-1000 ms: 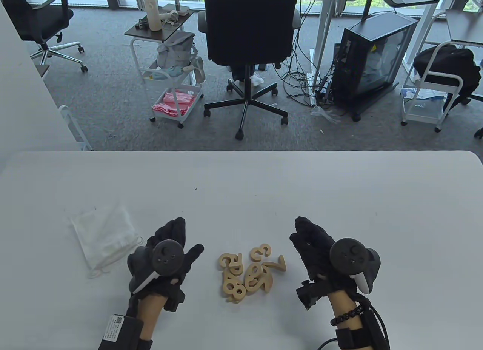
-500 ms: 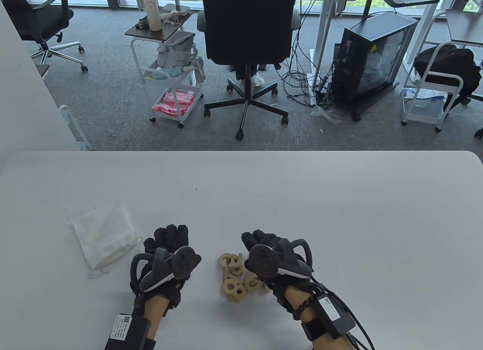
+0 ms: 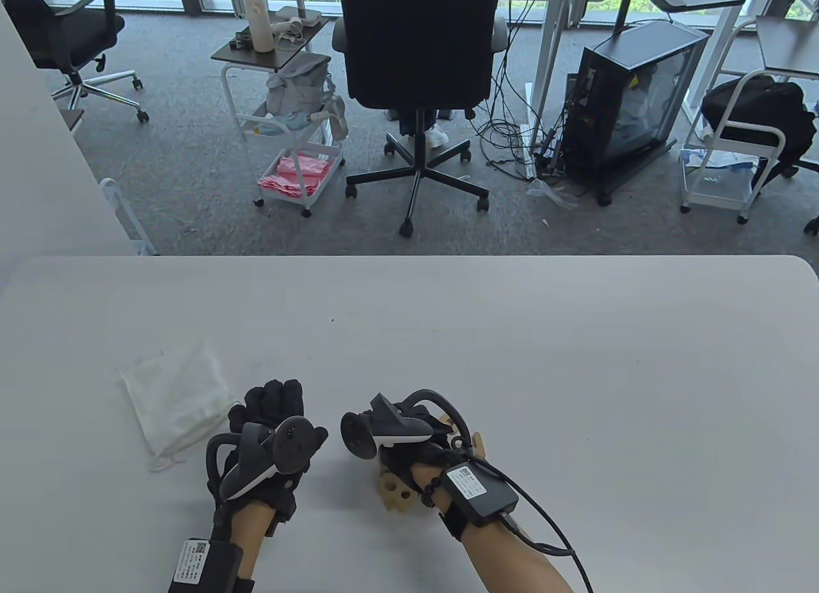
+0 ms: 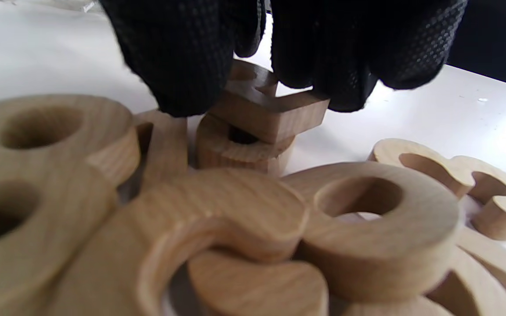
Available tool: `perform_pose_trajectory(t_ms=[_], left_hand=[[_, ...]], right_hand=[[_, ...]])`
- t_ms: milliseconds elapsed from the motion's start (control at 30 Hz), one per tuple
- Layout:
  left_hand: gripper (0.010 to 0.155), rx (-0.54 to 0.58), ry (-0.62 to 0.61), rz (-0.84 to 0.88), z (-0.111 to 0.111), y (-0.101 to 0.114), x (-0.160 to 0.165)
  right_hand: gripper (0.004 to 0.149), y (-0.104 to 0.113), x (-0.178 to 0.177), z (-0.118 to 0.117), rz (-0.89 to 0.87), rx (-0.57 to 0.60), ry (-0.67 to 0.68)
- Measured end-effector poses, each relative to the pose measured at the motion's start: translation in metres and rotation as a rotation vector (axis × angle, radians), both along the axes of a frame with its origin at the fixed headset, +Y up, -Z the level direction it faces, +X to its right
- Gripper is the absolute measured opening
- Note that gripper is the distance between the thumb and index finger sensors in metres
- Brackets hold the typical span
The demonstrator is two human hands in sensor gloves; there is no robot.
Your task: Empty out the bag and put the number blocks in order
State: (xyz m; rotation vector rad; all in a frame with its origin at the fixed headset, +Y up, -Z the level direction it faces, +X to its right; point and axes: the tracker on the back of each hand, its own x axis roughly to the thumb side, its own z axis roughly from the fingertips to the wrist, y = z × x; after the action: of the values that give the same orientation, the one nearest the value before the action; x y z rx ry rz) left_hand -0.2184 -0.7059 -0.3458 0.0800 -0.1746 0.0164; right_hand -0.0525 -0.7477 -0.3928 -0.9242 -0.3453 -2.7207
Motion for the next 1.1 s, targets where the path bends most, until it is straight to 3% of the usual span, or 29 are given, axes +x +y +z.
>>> perform_pose_trajectory(t_ms=[400,567,733,867,1100], left_hand=[[0.084,-0.005,-0.013,-0.008,0.001,-0.001,0.001],[0.084,-0.003,-0.024,0.006,0.003,0.000,0.002],[0.084,-0.003,-0.055,0.019,0.007,0.002,0.008],[0.086,-0.018,-0.103,0.031,0.012,0.003,0.017],[0.089,-0.116,-0.185,0.040,0.021,-0.004,0.042]], right_hand=[[0.067,-0.002,0.008,-0.004,-0.040,0.051,0.026],[0.069,0.029,0.041,-0.005,-0.208,0.078,-0.107],[0.070,0.056,0.105,0.008,-0.352,0.041,-0.304],[0.069,0.044,0.150,0.028,-0.356,-0.025,-0.431],[0.070,0.001,0.166,0.048,-0.191,-0.047,-0.468]])
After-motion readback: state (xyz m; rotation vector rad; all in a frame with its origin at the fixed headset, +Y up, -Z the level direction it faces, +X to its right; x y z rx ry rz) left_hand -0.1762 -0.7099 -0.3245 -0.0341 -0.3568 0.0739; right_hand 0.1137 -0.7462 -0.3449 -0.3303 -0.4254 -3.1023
